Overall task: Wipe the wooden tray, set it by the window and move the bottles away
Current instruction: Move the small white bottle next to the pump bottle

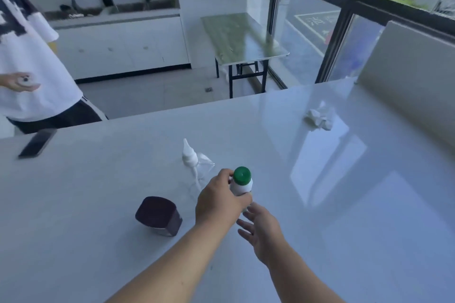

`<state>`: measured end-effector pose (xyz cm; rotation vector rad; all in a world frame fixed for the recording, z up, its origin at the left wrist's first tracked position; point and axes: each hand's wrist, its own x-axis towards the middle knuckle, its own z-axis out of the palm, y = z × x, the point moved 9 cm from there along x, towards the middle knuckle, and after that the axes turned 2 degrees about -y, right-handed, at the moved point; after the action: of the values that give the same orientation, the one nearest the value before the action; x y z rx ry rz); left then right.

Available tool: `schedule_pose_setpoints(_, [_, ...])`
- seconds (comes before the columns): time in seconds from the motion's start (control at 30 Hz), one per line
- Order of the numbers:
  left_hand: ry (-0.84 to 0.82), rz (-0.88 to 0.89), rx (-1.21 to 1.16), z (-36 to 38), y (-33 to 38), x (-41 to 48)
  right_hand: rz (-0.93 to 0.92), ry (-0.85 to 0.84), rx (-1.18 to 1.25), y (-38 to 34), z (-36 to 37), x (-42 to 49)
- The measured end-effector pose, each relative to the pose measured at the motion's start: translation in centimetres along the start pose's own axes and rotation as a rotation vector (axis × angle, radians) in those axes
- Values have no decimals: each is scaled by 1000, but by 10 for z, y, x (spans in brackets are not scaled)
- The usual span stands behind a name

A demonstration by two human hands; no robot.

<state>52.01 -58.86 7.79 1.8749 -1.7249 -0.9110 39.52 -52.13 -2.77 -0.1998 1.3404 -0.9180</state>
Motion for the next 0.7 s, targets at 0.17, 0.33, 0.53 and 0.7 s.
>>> schedule_pose_setpoints(0.17, [30, -80, 17, -27, -49, 4, 54, -39, -79, 29, 42, 19])
schedule_pose_setpoints(0.33, [54, -112, 27, -35, -73, 3, 79, -71, -148, 47, 59, 29])
schedule_pose_setpoints(0.53, [61, -101, 47, -30, -79, 0, 86, -49, -183, 57, 53, 43])
schedule_pose_setpoints(0.7, [65, -105, 75, -22, -82, -2, 78, -43, -194, 58, 44, 44])
